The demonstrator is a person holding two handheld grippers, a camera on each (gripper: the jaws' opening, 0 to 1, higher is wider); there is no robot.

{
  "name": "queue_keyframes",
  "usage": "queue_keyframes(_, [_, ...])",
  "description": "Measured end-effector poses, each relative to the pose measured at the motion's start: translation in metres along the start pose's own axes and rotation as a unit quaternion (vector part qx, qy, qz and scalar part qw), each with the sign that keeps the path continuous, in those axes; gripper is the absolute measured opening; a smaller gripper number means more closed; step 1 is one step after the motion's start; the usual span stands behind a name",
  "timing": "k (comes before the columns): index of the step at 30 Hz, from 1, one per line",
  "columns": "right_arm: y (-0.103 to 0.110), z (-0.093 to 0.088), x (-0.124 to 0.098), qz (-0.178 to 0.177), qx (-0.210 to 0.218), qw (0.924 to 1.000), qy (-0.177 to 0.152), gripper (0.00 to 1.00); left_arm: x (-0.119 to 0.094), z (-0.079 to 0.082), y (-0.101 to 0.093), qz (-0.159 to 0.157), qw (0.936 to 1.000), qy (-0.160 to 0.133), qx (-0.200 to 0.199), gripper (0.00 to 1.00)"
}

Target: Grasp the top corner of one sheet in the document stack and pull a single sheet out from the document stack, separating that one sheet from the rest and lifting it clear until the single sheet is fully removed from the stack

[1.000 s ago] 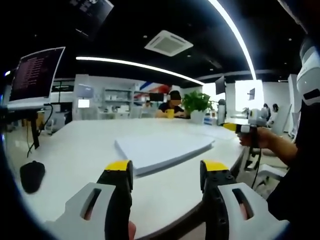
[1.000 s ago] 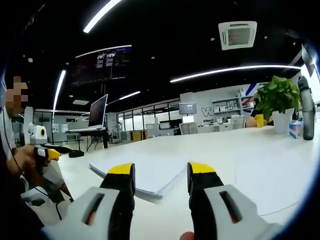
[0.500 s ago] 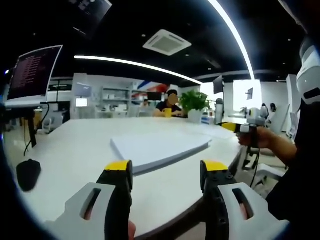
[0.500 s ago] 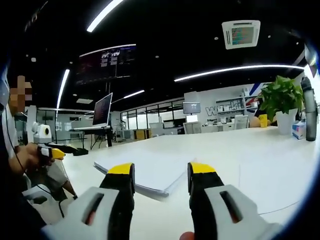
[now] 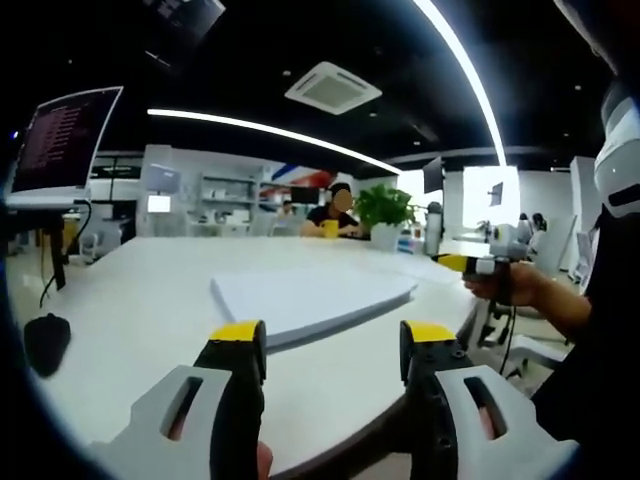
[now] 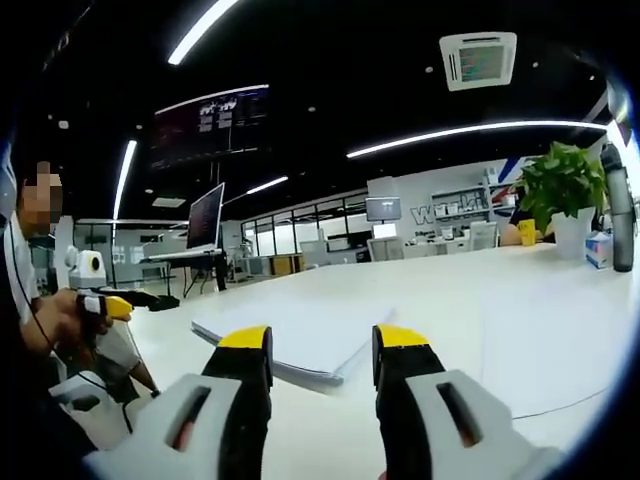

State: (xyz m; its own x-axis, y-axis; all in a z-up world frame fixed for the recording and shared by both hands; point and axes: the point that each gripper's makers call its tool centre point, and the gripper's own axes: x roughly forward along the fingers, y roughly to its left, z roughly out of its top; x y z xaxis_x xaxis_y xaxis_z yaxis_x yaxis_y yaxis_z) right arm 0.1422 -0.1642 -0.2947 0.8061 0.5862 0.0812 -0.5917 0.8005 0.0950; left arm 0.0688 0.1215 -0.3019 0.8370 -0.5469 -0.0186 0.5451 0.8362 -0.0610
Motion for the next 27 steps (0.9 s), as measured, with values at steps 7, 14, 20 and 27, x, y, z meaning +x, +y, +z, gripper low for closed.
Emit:
queue_keyframes(7, [0.003,-0.005,0.003,0.003,-0.009,0.9999,0.011,0.39,-0.002,-0.006,-0.001,0.000,1.0000,0.009,-0.003,0.54])
queue_keyframes(14, [0.000,-0.006,0.004,-0.004,-0.007,0.9999,0.014,0.37,-0.004,-0.005,0.004,0.005,0.9999,0.014,-0.001,0.54])
queue_keyframes(20, [-0.001,-0.007,0.005,-0.013,-0.020,0.9996,0.015,0.35,-0.007,-0.006,0.008,0.011,0.9998,0.017,0.002,0.53])
queue_keyframes(27, [-0.001,-0.007,0.003,-0.012,-0.018,0.9997,0.015,0.35,-0.008,-0.013,0.009,0.015,0.9997,0.021,-0.005,0.53])
